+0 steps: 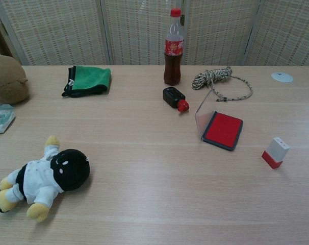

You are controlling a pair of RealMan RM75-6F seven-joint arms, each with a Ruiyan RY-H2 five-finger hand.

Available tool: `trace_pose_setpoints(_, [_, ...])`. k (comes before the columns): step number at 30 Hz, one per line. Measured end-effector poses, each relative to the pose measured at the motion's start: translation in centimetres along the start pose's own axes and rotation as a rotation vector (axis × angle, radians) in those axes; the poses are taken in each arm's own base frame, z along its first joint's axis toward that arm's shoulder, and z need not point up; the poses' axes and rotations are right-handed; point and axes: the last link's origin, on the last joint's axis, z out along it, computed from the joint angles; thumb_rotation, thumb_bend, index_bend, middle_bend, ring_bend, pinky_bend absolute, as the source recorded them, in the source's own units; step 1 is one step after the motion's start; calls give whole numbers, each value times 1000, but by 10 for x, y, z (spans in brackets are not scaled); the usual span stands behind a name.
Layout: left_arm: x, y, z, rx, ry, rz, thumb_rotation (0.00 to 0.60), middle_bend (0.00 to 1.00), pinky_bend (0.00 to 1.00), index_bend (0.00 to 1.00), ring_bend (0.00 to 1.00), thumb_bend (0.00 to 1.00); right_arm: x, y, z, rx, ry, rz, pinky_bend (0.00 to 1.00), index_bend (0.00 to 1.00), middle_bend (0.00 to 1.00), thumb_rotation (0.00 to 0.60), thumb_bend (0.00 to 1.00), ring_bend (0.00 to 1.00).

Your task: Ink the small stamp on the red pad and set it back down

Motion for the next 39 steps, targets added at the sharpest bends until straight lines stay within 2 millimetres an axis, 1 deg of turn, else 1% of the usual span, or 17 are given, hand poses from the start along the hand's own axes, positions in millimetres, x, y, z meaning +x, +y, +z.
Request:
trace_pose_setpoints(7, [0,1,2,-9,1,-4,600,0,66,0,9,336,-2,1,0,-4,-10,-1,0,0,61,600,202,28])
trace_pose_setpoints(13, [4,-2,3,3,17,-13,600,0,66,0,9,337,-6,-4,8,41,-55,4,0,0,58,600,204,28])
trace_pose_setpoints(17, [5,-5,0,33,9,-7,600,0,66,2,9,336,-7,-16,24,145,-124,-38,0,6,38,600,205,18])
trace_pose_setpoints(23, [7,-7,-6,60,11,1,600,0,66,7,13,336,-13,-34,42,280,-275,-61,0,68,8,600,212,0])
trace_pose_setpoints(26, [6,-8,-7,70,7,1,600,0,66,8,14,337,-18,-45,51,350,-356,-104,0,94,0,600,226,0])
trace_pose_setpoints(28, [6,-9,-7,78,4,6,600,0,66,12,14,336,-21,-52,54,387,-401,-121,0,114,0,600,233,0])
trace_pose_setpoints(32, [4,-10,-7,94,-15,5,600,0,66,26,17,337,-27,-66,62,443,-481,-136,0,116,0,600,240,0])
trace_pose_setpoints(35, [6,-10,-7,96,-16,0,600,0,66,26,17,336,-30,-72,69,450,-496,-133,0,116,0,600,245,0])
trace_pose_setpoints(39, [8,-11,-7,96,-11,-8,600,0,66,26,17,336,-29,-77,79,435,-463,-102,0,116,0,600,250,0])
